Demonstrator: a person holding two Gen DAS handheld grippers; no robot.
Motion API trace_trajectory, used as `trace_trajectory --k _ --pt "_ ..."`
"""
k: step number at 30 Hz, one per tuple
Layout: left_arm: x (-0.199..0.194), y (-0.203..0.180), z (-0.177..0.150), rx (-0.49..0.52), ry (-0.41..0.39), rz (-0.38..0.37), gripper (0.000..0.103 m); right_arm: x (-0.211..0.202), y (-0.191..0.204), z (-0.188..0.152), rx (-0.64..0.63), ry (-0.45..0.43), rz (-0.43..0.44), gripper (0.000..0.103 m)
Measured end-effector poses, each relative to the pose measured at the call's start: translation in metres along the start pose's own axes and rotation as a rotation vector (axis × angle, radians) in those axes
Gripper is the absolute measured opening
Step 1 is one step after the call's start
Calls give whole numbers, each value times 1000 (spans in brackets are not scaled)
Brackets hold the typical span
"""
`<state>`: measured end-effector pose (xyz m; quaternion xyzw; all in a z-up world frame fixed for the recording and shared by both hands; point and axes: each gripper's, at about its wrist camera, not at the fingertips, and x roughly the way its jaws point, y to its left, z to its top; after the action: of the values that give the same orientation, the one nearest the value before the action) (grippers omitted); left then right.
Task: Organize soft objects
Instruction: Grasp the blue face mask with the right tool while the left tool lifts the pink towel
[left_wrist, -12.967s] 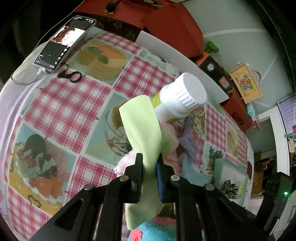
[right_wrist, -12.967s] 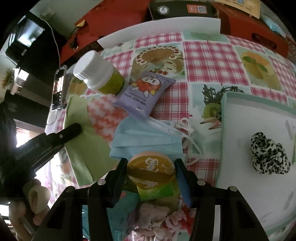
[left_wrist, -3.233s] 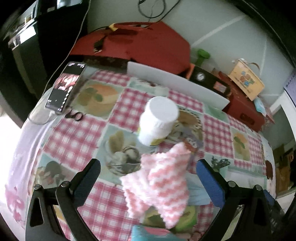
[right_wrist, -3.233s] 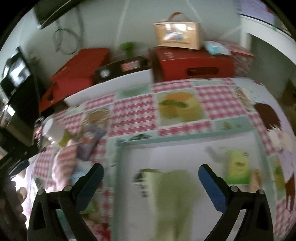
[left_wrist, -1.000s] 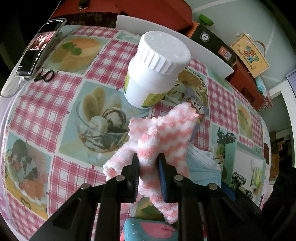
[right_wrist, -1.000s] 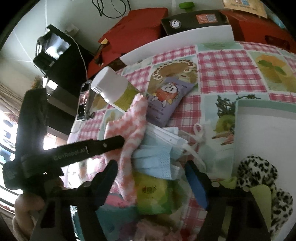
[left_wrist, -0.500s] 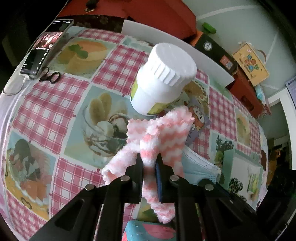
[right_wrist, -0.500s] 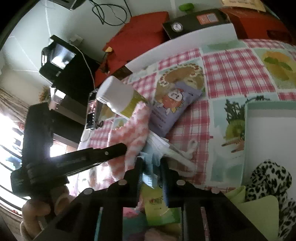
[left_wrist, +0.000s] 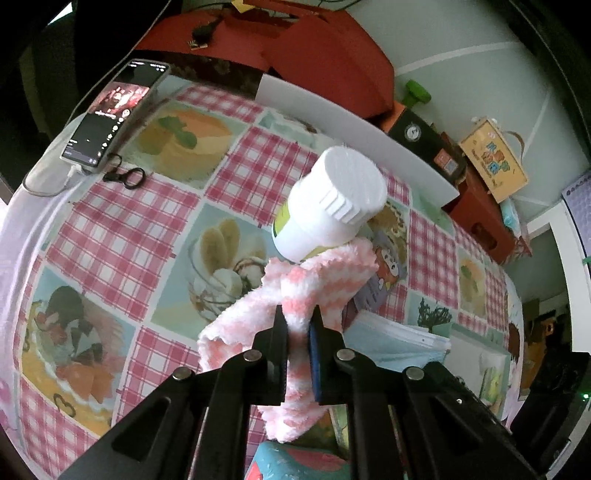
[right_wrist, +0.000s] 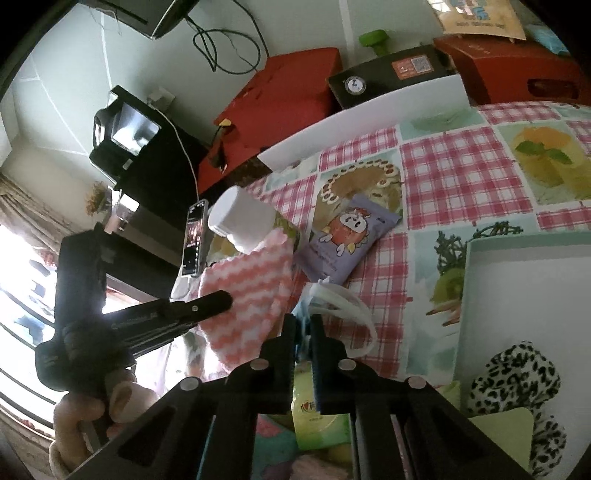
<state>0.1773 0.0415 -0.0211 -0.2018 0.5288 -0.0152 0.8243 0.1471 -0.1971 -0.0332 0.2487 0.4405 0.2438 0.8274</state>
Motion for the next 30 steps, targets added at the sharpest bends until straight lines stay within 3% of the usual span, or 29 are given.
trace_trajectory --k 17,30 --pt "-64 -20 2 58 -158 -68 10 -58 14 10 -24 -145 82 7" --pt "-110 -53 -5 146 -264 -157 10 -142 11 14 -26 -365 78 7"
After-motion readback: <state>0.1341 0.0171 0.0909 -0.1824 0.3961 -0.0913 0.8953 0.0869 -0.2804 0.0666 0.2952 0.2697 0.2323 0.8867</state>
